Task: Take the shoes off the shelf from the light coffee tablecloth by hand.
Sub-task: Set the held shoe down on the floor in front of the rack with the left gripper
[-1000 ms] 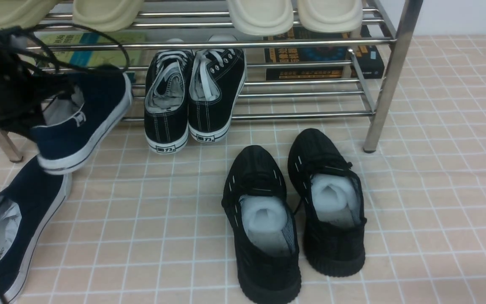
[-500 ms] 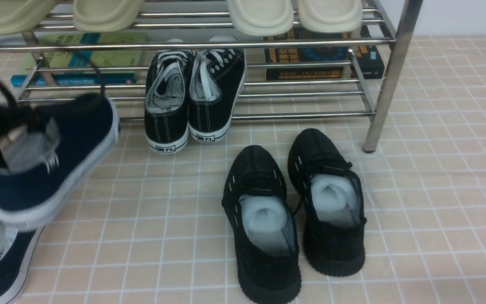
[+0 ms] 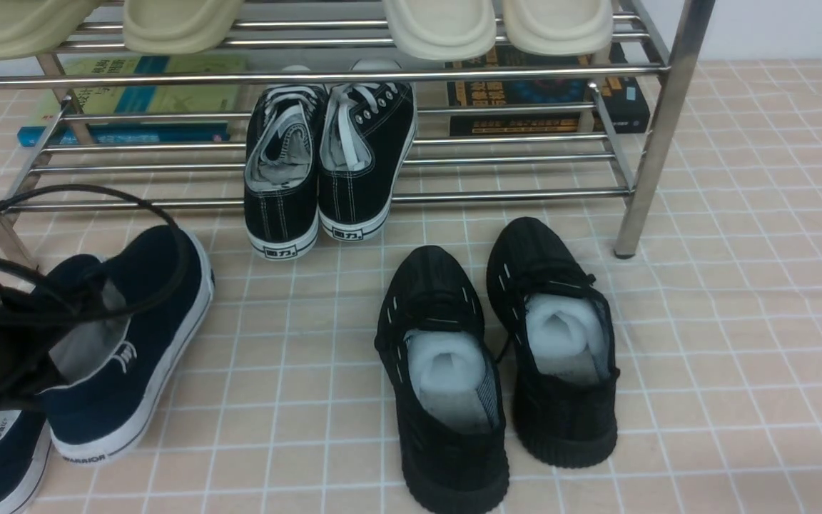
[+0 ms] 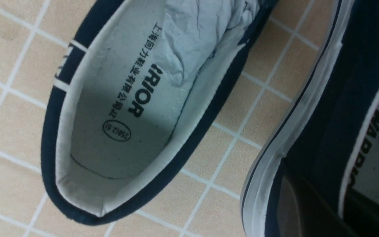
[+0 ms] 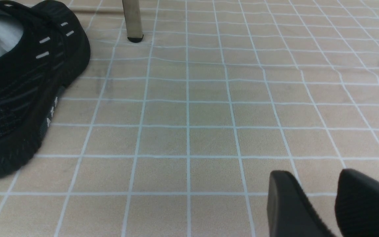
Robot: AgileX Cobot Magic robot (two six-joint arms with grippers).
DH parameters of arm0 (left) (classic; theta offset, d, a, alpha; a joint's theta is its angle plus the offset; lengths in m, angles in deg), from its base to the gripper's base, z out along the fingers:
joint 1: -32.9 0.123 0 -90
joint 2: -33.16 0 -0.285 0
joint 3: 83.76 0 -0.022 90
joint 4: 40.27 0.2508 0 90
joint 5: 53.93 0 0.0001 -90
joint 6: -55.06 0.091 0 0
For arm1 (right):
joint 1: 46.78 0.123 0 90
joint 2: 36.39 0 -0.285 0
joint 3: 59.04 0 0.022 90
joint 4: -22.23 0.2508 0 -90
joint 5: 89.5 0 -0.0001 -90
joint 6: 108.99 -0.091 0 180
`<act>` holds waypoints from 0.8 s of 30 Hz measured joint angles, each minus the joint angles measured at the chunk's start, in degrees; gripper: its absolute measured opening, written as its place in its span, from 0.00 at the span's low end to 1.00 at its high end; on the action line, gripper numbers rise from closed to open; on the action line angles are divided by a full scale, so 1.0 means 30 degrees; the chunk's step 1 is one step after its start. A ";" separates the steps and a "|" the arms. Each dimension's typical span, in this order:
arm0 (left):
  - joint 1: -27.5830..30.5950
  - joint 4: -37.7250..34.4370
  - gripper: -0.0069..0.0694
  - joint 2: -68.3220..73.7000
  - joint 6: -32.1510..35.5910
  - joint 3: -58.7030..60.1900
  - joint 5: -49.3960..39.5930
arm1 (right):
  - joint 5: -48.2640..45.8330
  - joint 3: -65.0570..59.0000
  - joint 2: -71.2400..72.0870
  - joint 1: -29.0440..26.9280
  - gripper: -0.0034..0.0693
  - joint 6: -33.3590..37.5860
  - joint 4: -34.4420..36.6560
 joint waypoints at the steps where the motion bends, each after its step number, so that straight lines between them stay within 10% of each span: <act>1: 0.0000 0.0000 0.13 0.0000 0.0000 0.0000 0.0151 | 0.0000 0.0000 0.0000 0.0000 0.38 0.0000 0.0000; 14: 0.0000 -0.0298 0.18 0.1094 0.0018 0.0008 0.0820 | 0.0000 0.0000 0.0000 0.0000 0.38 0.0000 0.0000; 24: 0.0000 -0.0448 0.45 0.0559 0.1038 -0.0009 0.0579 | 0.0000 0.0000 0.0000 0.0000 0.38 0.0000 0.0000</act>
